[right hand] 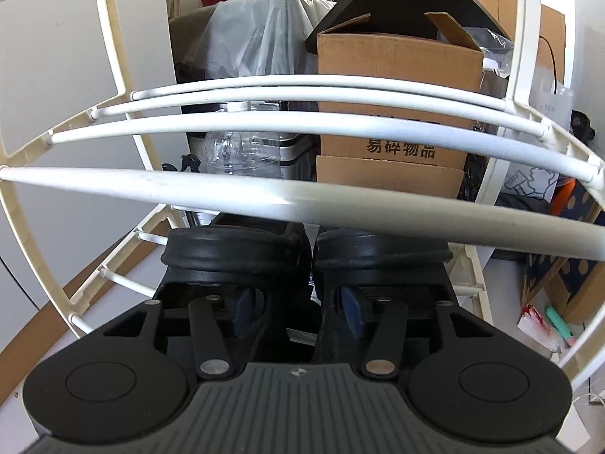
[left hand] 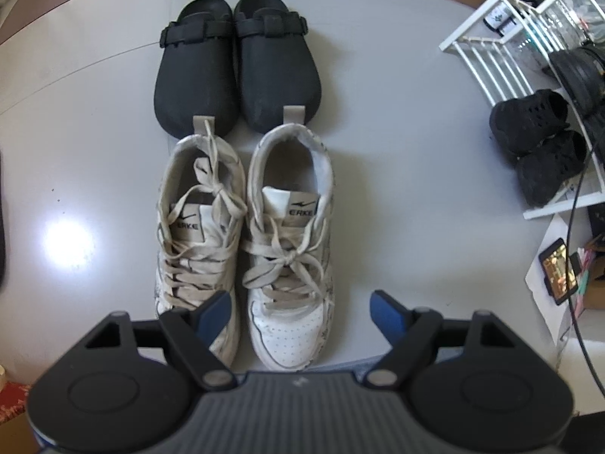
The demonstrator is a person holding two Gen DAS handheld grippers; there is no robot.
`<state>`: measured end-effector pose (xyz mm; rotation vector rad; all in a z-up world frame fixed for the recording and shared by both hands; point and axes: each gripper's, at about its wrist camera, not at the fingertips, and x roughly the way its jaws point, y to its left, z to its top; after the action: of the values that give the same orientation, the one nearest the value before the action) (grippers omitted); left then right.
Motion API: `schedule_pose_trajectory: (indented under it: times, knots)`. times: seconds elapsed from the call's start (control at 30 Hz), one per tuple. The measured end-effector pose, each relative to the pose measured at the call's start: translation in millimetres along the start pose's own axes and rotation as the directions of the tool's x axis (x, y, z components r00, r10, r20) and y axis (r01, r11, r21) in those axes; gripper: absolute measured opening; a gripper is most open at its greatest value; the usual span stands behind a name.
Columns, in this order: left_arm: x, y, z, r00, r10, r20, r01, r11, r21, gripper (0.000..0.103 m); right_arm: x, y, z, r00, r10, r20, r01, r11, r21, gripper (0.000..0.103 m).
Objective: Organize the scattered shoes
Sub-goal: 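Push the black clogs with the right tool onto the rack shelf, then open the right tool and withdraw it from the rack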
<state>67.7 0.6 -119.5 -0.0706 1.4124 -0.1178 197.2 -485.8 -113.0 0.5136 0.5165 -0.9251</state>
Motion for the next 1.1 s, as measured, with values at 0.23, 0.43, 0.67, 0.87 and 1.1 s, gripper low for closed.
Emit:
schedule_pose_trajectory:
  times: [0.23, 0.43, 0.67, 0.87, 1.1]
  knots:
    - [-12, -1, -1, 0.999, -0.001, 0.037, 0.001, 1.0, 0.011, 0.082, -20, 0, 12, 0.999, 0.028, -0.046, -0.029, 0.999, -0.039, 0.066]
    - [-26, 3, -4, 0.997, -0.004, 0.079, 0.005, 1.0, -0.005, 0.082, -59, 7, 12, 0.997, 0.066, -0.044, -0.07, 0.992, -0.101, 0.075]
    - [-48, 10, -9, 0.989, 0.0, 0.146, 0.002, 1.0, -0.012, 0.082, -96, -3, -4, 0.987, 0.12, -0.103, -0.136, 0.978, -0.158, 0.075]
    - [-66, 18, -13, 0.981, 0.012, 0.193, -0.006, 0.999, -0.032, 0.082, -130, -16, -21, 0.98, 0.155, -0.126, -0.18, 0.958, -0.223, 0.075]
    - [-77, 25, -17, 0.975, 0.028, 0.223, -0.016, 0.999, -0.052, 0.083, -179, -28, -39, 0.966, 0.219, -0.139, -0.252, 0.919, -0.303, 0.075]
